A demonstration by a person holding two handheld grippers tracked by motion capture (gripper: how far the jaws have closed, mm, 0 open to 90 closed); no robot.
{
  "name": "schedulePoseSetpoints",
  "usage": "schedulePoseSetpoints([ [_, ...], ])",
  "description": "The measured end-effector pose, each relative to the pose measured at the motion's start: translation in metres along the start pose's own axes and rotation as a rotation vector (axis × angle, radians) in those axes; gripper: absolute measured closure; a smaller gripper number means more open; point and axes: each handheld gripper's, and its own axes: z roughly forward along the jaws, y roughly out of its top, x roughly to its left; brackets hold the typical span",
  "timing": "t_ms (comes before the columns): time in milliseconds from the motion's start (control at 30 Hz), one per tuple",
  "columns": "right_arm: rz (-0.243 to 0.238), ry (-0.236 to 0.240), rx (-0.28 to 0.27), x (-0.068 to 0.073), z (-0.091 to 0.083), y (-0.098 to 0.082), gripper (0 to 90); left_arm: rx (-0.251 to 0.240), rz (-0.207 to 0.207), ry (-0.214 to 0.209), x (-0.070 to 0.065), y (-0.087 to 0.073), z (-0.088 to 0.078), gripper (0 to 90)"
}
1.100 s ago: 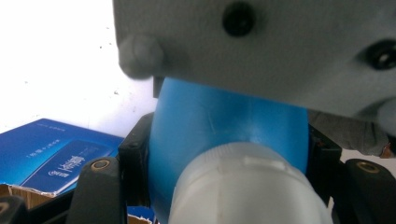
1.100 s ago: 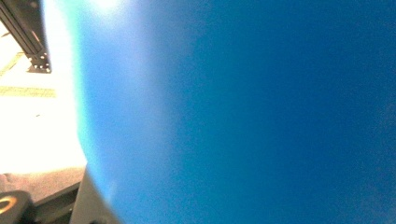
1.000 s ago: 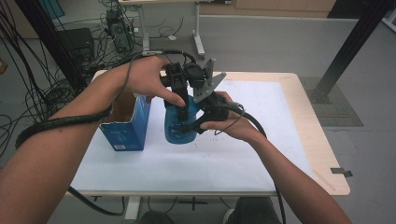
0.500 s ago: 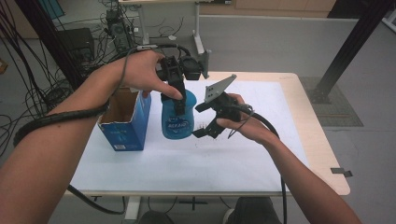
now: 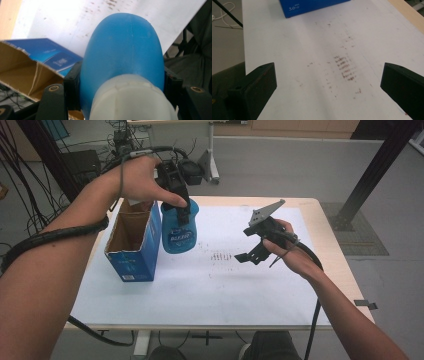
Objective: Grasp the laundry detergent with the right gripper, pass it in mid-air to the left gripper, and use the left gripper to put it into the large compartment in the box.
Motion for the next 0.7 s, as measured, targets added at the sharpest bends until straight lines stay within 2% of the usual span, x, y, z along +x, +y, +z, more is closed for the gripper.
schedulePoseSetpoints([
  [133,0.038,-0.038,0.006,-0.008,-0.017,-0.013,0.2,-0.008,-0.072,0.006,0.01,-0.004,-0.012,36.6],
  [233,0.061,-0.052,0.032,-0.013,-0.027,-0.022,0.2,-0.017,-0.127,0.021,0.017,-0.007,-0.02,36.6],
  [367,0.074,-0.083,0.055,-0.018,-0.041,-0.028,0.3,-0.012,-0.205,0.021,0.027,-0.009,-0.028,36.7],
  [500,0.088,-0.106,0.06,-0.02,-0.054,-0.032,0.2,-0.022,-0.311,0.016,0.038,-0.013,-0.038,36.7],
  [700,0.102,-0.136,0.065,-0.021,-0.069,-0.039,0.2,-0.075,-0.471,0.017,0.053,-0.024,-0.057,36.7],
])
